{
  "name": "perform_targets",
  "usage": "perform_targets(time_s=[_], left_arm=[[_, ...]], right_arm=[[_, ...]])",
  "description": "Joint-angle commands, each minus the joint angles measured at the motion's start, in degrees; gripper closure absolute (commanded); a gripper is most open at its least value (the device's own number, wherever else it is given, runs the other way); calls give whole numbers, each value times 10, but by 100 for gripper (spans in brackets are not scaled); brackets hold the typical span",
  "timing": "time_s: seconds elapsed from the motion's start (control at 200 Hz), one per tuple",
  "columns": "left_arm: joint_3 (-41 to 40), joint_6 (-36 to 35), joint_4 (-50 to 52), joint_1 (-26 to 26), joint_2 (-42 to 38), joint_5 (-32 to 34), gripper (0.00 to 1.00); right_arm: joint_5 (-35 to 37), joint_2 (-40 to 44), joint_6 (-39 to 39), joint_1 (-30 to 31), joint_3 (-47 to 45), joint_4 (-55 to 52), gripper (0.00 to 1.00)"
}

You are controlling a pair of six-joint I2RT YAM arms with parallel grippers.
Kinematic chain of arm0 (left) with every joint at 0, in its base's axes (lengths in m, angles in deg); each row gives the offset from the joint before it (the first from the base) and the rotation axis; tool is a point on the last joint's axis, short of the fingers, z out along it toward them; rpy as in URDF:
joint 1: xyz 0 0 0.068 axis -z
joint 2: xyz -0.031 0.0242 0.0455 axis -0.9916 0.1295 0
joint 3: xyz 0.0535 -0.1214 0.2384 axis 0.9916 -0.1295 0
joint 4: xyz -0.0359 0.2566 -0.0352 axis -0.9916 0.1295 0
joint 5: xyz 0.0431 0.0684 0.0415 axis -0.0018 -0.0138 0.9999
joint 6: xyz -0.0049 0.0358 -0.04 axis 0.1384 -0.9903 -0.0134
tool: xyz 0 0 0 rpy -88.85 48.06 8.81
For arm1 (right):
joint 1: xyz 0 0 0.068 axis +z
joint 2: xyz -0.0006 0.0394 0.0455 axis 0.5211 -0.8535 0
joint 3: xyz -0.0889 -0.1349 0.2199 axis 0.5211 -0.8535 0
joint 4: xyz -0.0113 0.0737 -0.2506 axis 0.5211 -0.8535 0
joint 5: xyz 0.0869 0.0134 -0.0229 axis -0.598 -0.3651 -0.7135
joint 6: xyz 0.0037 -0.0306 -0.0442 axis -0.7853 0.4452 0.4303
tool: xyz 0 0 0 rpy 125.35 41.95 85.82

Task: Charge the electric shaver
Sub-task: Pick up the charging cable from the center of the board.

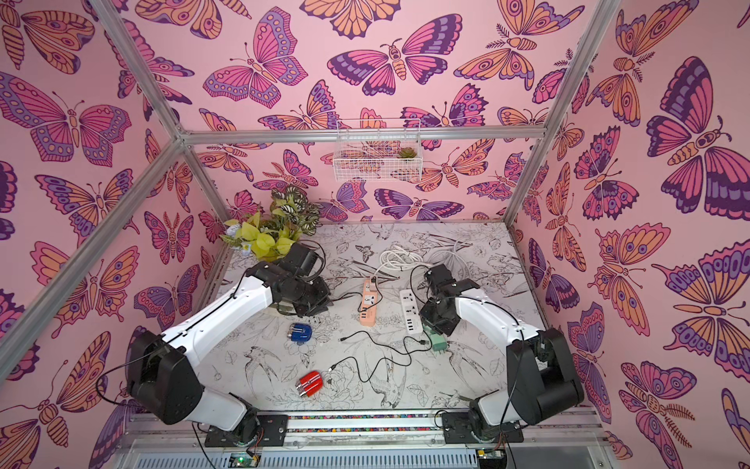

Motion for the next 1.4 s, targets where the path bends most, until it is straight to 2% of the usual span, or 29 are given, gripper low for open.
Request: perform_targets(time_s=[0.0,0.15,0.386,0.636,0.846,0.936,1.162,1.392], left_arm=[[-3,-63,-9,10,6,-23,75],[-16,-81,-23,22,19,-41,76],[-25,-76,-41,28,30,-56,77],[-29,-70,-45,29,27,-58,78],[-39,-60,-46,29,9,-50,78],[-43,-56,-51,29,7,-51,78],[-42,-51,-57,30,12,-58,79],[-48,-46,-60,30,6,-55,79]], right_arm=[[2,25,-5,19,-17,-2,71],[5,19,9,19,-38,6,68],[-1,40,-26,20,-79,32,66],[-31,5,-46,20,-100,66,66],[-18,69,-60,21,-104,32,62],[-20,68,-57,21,-113,30,60],[-31,19,-51,10,-130,96,65],[-70,51,-77,25,-128,98,62]])
